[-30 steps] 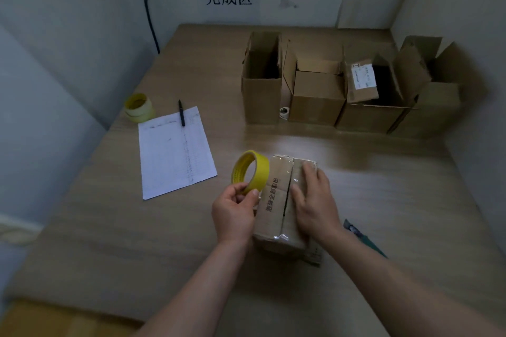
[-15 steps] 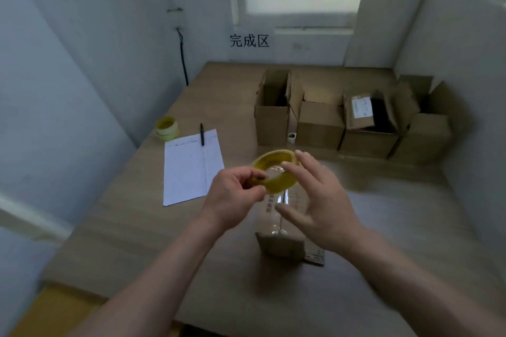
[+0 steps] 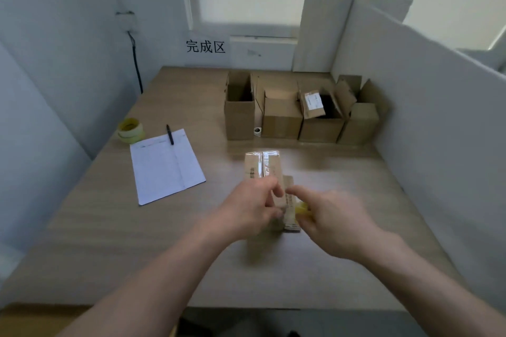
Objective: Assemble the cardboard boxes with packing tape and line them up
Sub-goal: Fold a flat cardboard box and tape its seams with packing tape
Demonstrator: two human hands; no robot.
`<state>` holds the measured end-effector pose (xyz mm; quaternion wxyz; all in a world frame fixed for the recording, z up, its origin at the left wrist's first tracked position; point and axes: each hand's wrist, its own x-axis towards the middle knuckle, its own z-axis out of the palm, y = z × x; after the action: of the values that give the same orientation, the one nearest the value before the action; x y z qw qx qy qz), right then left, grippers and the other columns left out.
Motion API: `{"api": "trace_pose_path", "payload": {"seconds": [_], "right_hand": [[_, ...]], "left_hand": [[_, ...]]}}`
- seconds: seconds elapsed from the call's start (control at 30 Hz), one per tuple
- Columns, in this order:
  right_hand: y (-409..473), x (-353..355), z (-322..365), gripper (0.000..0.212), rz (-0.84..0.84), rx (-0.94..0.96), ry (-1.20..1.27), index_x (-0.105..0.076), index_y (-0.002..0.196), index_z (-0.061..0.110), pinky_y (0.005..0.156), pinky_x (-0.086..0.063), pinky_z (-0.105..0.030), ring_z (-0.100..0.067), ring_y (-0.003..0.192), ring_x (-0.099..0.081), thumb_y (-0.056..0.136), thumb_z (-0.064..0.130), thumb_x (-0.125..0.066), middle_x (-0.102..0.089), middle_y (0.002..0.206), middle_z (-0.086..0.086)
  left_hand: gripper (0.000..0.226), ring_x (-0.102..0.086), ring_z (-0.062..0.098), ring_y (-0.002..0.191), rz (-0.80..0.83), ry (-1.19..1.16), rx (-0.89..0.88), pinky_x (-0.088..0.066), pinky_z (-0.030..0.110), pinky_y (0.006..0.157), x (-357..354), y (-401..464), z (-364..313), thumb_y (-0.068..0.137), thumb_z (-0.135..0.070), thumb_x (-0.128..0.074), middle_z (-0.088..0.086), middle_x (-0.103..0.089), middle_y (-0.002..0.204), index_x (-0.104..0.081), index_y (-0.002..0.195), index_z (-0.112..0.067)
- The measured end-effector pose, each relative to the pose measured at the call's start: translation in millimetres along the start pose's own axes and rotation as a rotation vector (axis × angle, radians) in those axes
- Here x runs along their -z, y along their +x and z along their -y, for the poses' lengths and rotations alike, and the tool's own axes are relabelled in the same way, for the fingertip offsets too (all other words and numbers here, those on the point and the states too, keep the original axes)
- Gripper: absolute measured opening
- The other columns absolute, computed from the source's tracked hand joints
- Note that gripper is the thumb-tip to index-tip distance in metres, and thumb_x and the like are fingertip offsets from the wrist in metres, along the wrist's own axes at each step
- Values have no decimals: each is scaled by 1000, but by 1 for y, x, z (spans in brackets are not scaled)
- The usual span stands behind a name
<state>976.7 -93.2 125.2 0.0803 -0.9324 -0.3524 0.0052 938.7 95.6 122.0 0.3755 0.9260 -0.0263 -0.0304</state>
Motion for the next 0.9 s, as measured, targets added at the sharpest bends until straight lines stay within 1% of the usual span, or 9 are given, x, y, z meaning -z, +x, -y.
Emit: {"api": "trace_pose_path", "payload": {"seconds": [0.07,0.17,0.3,0.43,0.53,0.67,0.73,0.8,0.9], "right_hand": [[0,-5,9,43,81,-71,-62,-44,135,45,78,-52,-35,-27,102,-63,93,39,-45,-70,109,1],[1,-10,12,25,116,-150,16,-62,111,36,74,-52,-35,-26,96,-64,92,42,-46,-71,99,1],[-6,-18,13,18,61,-203,160,-65,90,35,67,-50,-34,-20,83,-61,94,47,-52,-70,87,8],[-10,-16,10,26,31,-264,265,-57,68,35,65,-51,-36,-15,74,-58,92,46,-58,-60,71,15],[-8,-14,5,25,22,-283,355,-60,65,35,65,-50,-37,-11,68,-57,89,42,-63,-61,65,11],[-6,-11,4,24,50,-258,478,-64,63,35,55,-41,-27,-3,57,-50,86,38,-69,-58,56,19],[-5,-11,6,22,88,-240,503,-65,65,32,52,-36,-23,-1,52,-47,86,35,-69,-55,52,23],[-4,-13,6,22,111,-229,509,-66,67,30,51,-35,-22,-2,50,-45,88,34,-69,-54,50,23],[-5,-21,3,12,149,-238,610,-69,75,34,56,-38,-22,1,53,-47,86,35,-71,-56,54,23]], "left_hand": [[32,-52,4,66,-1,19,-18,-31,11,55,-10,-5,-2,80,-9,-72,-12,-58,68,-47,89,-27],[34,-51,-2,61,-28,-19,-3,-33,11,55,-14,-10,2,78,-8,-73,-12,-59,65,-46,86,-26],[27,-60,6,67,-68,-133,56,-46,21,63,-9,-17,12,80,-9,-72,-8,-68,72,-54,92,-25],[19,-67,13,69,-227,-304,226,-52,24,66,-5,-20,25,85,-14,-71,-7,-69,81,-62,100,-22],[30,-67,13,76,-105,-626,285,-52,23,65,-5,-26,34,90,-20,-69,5,-71,101,-65,119,-11],[38,-64,7,93,43,-702,253,-53,25,73,-16,-28,30,88,-19,-71,-2,-68,112,-61,124,-14],[28,-63,2,80,30,-722,231,-51,20,68,-22,-24,26,88,-14,-71,-5,-70,97,-67,115,-10],[7,-59,4,67,-21,-680,179,-48,21,66,-27,-21,26,87,-11,-71,-4,-69,77,-74,93,-9],[24,-51,6,58,-148,-529,112,-44,22,60,-36,-21,31,87,-14,-72,-9,-60,59,-68,64,-19]]}}
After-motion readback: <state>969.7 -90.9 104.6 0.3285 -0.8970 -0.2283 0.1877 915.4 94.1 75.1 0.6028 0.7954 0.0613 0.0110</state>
